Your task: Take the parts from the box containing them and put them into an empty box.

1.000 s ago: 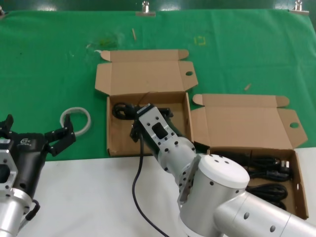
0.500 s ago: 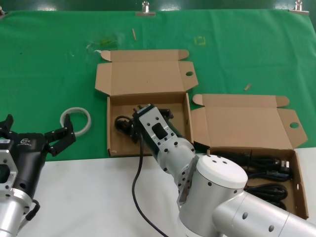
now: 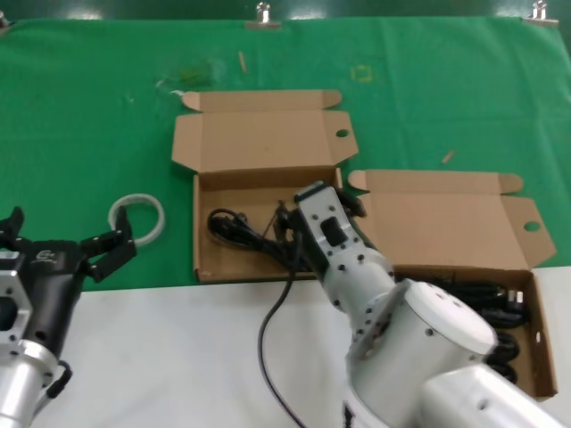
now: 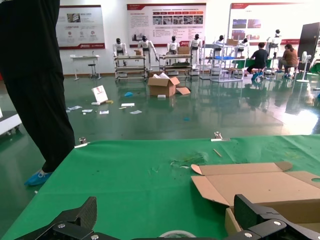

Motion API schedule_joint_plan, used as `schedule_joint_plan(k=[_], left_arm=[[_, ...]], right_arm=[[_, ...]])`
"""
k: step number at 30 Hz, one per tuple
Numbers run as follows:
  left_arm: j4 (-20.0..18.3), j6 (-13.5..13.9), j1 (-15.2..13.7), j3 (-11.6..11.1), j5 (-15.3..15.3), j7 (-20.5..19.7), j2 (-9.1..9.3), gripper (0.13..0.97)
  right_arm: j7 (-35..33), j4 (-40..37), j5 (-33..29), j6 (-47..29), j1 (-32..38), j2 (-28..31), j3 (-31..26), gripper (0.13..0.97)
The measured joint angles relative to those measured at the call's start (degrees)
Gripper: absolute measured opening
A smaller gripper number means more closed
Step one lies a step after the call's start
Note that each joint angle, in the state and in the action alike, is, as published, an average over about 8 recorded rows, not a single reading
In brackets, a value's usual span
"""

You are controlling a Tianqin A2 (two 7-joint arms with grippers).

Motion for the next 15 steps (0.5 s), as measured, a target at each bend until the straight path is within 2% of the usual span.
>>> schedule_joint_plan(k=[7, 9, 15], left_arm=[[0.0, 0.0, 0.0, 0.0, 0.0, 0.0, 0.00, 0.965], [0.0, 0.0, 0.0, 0.0, 0.0, 0.0, 0.00, 0.965], [0.0, 0.0, 0.0, 0.0, 0.0, 0.0, 0.00, 0.965]], right_arm=[[-6.6, 6.0, 0.0, 3.4, -7.9, 0.0, 10.9, 0.423], [-6.9, 6.8, -0.2, 3.6, -9.1, 0.0, 12.3, 0.444], [-4.7, 7.3, -2.4, 2.1, -10.4, 0.1, 14.1, 0.607]])
